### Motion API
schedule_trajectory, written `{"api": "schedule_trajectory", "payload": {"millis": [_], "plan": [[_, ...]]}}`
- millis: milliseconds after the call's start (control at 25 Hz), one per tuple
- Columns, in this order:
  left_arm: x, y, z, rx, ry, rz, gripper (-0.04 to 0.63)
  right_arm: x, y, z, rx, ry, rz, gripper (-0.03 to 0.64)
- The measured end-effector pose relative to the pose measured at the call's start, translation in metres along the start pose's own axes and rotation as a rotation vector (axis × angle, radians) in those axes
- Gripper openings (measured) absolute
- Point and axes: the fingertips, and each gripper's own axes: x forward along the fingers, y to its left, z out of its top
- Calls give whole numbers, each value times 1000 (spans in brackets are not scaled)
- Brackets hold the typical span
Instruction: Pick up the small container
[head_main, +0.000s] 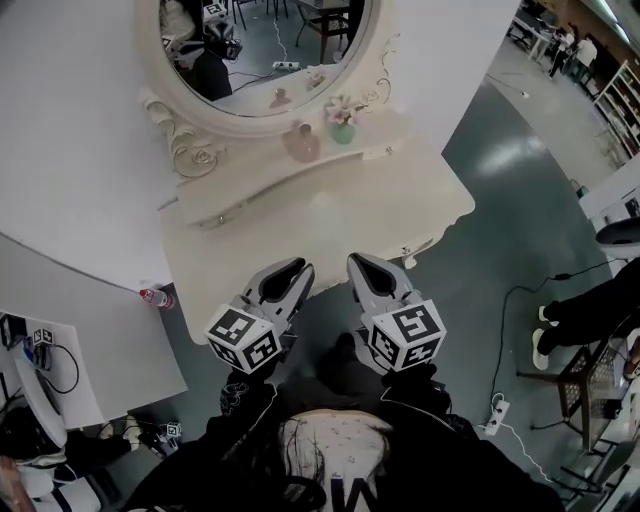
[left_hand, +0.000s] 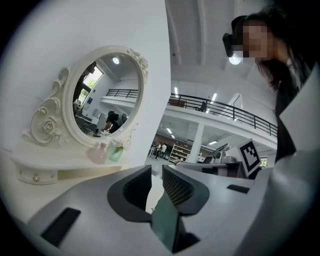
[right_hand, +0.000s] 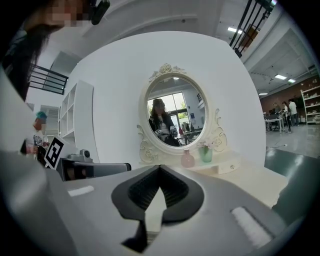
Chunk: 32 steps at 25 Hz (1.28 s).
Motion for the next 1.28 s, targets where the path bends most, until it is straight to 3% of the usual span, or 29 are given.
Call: {"api": "schedule_trajectory", "payload": {"millis": [280,760,1280], "plan": [[40,0,10,22,-6,84,63,16,-48,20,8,-12,75,6],[48,13,13,51,14,187,63,51,-61,21,46,-17,189,6],[74,70,28,37,51,132,63,120,-72,22,61,24,158,6]]}}
